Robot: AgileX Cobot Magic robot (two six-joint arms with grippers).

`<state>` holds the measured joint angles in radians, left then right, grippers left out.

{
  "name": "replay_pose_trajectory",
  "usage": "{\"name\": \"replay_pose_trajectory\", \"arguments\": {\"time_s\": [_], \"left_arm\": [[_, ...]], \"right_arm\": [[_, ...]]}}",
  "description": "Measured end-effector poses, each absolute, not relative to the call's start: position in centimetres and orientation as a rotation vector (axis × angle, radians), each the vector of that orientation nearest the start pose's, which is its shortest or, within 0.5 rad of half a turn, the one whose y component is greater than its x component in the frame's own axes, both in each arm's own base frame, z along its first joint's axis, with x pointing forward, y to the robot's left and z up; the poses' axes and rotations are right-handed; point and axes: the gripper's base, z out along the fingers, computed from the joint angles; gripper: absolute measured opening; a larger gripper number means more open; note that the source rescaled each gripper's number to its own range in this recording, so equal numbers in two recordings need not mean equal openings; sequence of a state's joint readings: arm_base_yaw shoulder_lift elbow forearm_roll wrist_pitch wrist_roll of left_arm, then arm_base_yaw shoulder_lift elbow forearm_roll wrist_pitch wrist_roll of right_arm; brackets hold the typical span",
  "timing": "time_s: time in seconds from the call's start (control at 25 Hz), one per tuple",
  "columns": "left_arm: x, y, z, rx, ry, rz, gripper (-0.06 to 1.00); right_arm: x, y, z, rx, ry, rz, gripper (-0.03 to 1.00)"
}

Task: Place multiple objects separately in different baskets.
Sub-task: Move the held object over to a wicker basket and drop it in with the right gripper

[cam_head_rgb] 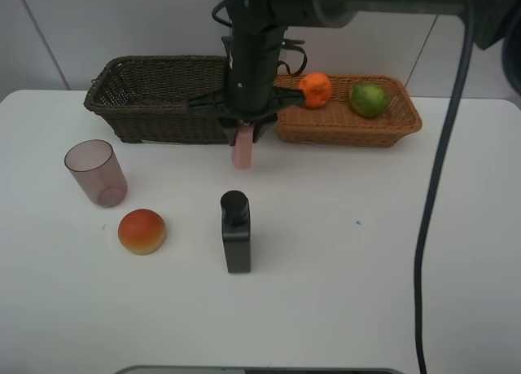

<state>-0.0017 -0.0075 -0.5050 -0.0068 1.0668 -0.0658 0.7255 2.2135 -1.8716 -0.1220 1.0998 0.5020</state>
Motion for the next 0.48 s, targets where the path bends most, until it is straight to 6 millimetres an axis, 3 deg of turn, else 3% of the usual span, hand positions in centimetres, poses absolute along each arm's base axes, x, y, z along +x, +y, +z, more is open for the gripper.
{"name": "replay_pose_trajectory", "arguments": {"time_s": [0.28, 0.48], "left_arm": [[-0.7, -0.1, 27.8, -0.065, 2.037, -0.050, 0.98], [-0.7, -0.1, 27.8, -0.065, 2.037, -0.050, 0.98]], "right_arm": [[34.5, 29.9, 22.8, -0.627, 2.874, 0.078, 0.01], [35.0, 30.5, 26.0, -0.727, 2.757, 0.127, 0.01]]}}
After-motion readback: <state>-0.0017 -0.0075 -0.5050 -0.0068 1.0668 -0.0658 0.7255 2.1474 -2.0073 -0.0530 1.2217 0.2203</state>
